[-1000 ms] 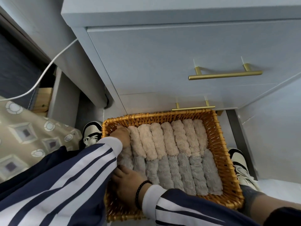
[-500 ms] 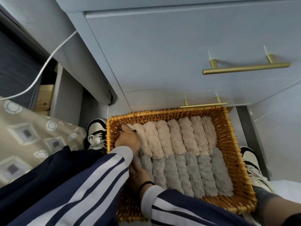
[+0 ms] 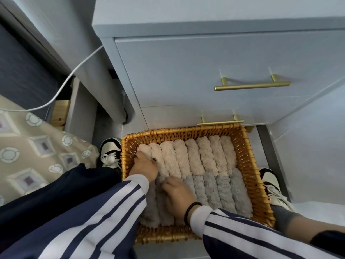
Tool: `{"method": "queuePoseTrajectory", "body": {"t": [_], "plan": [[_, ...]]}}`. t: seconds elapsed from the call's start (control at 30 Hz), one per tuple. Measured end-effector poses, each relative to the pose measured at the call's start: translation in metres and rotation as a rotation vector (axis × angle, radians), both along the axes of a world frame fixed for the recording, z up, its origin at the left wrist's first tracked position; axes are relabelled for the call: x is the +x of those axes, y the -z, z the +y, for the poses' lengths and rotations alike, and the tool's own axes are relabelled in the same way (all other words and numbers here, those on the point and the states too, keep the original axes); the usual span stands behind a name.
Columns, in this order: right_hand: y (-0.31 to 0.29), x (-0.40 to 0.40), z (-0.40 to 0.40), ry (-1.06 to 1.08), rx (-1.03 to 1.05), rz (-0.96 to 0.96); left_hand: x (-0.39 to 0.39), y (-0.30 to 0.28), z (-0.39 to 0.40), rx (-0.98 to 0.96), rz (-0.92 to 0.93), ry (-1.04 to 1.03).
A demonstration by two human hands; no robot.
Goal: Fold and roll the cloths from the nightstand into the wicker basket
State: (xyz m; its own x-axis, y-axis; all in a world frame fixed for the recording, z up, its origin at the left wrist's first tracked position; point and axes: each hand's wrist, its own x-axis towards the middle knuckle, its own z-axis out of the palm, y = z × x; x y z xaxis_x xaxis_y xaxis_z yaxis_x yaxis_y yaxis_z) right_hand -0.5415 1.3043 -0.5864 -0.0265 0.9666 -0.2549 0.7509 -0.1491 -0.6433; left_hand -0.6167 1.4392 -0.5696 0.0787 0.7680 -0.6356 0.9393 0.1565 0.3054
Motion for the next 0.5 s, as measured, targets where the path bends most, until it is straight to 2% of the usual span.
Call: {"method": "queuePoseTrajectory", "body": {"t": [0.07, 0.13, 0.23, 0.3, 0.37, 0.43, 0.5], "plan": [[-0.009, 0.021, -0.016, 0.075, -0.063, -0.078, -0.007, -0.004, -0.018, 0.028, -0.040, -0.012], [-0.018, 0.042, -0.033, 0.173, -0.041, -0.190, -0.012, -0.010, -0.038, 0.073, -0.043, -0.024], [-0.032, 0.066, -0.055, 0.437, -0.057, -0.287, -0.017, -0.022, -0.077, 0.115, 0.003, -0.045], [-0.045, 0.075, -0.065, 0.608, -0.194, -0.352, -0.021, -0.022, -0.102, 0.014, 0.024, -0.148], [-0.050, 0.084, -0.079, 0.743, -0.391, -0.314, -0.025, -0.021, -0.118, -0.094, 0.026, -0.243], [-0.051, 0.086, -0.088, 0.778, -0.481, -0.254, -0.026, -0.021, -0.119, -0.161, 0.044, -0.207], [-0.051, 0.083, -0.090, 0.709, -0.524, -0.261, -0.030, -0.020, -0.112, -0.233, 0.037, -0.139]]}}
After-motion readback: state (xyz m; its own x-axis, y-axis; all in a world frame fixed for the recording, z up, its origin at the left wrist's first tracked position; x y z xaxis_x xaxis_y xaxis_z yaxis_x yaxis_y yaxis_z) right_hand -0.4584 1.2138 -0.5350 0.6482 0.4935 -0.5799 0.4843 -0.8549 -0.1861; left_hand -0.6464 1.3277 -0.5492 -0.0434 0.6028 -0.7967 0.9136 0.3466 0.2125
